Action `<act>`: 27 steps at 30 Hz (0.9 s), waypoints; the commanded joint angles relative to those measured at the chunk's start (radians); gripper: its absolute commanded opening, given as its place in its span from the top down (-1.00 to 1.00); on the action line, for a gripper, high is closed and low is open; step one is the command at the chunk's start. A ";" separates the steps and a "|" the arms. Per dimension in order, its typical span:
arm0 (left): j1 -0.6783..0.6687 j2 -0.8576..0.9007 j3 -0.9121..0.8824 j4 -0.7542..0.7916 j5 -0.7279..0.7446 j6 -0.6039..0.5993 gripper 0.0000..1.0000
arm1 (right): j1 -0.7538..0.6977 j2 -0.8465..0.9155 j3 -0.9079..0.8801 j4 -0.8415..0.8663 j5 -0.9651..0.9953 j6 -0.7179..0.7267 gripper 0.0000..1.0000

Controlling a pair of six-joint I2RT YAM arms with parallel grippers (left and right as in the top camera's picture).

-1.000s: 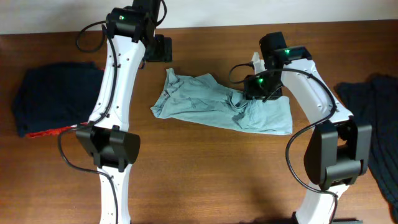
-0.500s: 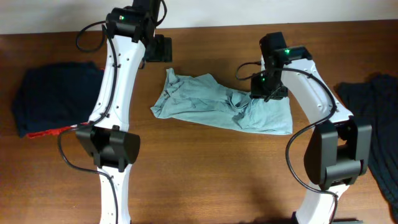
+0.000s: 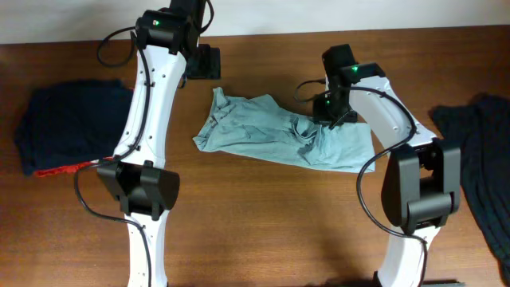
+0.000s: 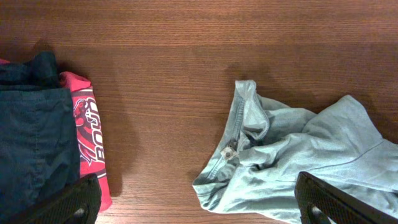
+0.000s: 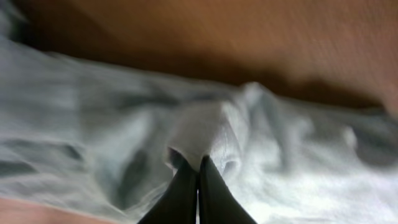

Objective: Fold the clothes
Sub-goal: 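Fold the right end leftward over the strip with the right gripper, then release the right gripper and grasp the strip's left end with left gripper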

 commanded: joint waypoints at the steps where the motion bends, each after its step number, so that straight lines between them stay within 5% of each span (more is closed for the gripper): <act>1: 0.002 -0.002 -0.008 0.012 -0.014 -0.009 -0.98 | 0.040 0.005 0.023 0.064 -0.090 0.032 0.93; 9: 0.002 -0.002 -0.008 0.017 -0.011 -0.009 -0.99 | 0.174 0.010 0.023 0.180 -0.098 0.100 0.92; 10: 0.002 -0.002 -0.008 0.016 -0.011 -0.009 -0.98 | 0.184 0.010 0.023 0.189 -0.097 0.099 0.72; 12: 0.002 -0.002 -0.008 0.014 -0.003 -0.009 -0.98 | 0.190 0.010 0.024 0.198 -0.094 0.099 -1.00; 21: 0.008 0.000 -0.051 -0.002 0.055 -0.009 -0.98 | 0.033 0.007 0.190 -0.085 -0.098 0.026 -0.98; 27: 0.025 0.005 -0.246 0.077 0.205 0.063 -0.98 | -0.074 0.007 0.216 -0.250 -0.103 -0.092 -0.98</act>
